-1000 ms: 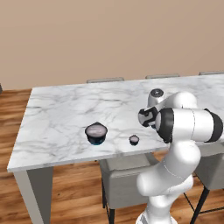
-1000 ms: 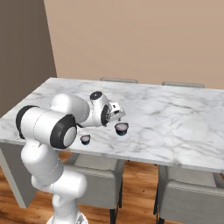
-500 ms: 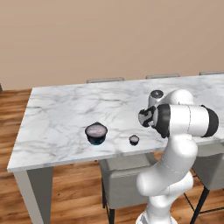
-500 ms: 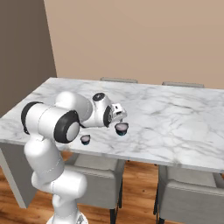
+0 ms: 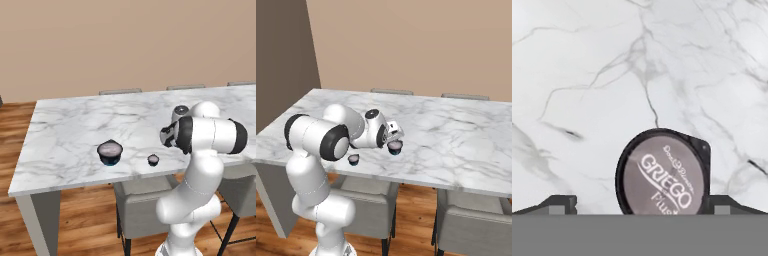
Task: Stack the yogurt containers by placing the smaller containers on top of the larger containers.
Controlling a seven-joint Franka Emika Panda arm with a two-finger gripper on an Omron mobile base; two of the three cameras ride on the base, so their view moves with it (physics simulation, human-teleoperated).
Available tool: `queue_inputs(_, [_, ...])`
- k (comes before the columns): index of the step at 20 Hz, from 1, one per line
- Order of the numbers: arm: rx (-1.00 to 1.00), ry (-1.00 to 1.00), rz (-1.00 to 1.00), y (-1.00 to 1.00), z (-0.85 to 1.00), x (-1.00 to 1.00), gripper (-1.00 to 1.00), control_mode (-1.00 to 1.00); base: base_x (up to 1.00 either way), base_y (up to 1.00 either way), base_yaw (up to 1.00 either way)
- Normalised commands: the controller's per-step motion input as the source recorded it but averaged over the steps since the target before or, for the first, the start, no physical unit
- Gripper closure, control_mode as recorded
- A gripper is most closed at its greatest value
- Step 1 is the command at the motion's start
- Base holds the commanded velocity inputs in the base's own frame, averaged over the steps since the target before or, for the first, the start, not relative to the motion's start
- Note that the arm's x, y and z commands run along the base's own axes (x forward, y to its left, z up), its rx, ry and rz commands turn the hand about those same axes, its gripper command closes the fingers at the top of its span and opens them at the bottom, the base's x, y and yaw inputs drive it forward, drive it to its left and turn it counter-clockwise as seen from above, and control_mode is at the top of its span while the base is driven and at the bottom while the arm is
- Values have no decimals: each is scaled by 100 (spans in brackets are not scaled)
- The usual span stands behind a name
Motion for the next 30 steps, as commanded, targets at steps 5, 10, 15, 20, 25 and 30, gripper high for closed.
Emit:
queue_inputs(5, [0,0,0,-2,-19,0,-100,-100,0,0,0])
queue_inputs(10, [0,0,0,-1,-20,2,-100,-100,0,0,0])
queue_inputs(15, [0,0,0,-3,-19,4,-100,-100,0,0,0])
queue_inputs(20, [0,0,0,-3,-15,9,-100,-100,0,0,0])
queue_inputs(25, [0,0,0,-3,-8,14,-100,-100,0,0,0])
queue_inputs(30, [0,0,0,-2,-10,18,-100,-100,0,0,0])
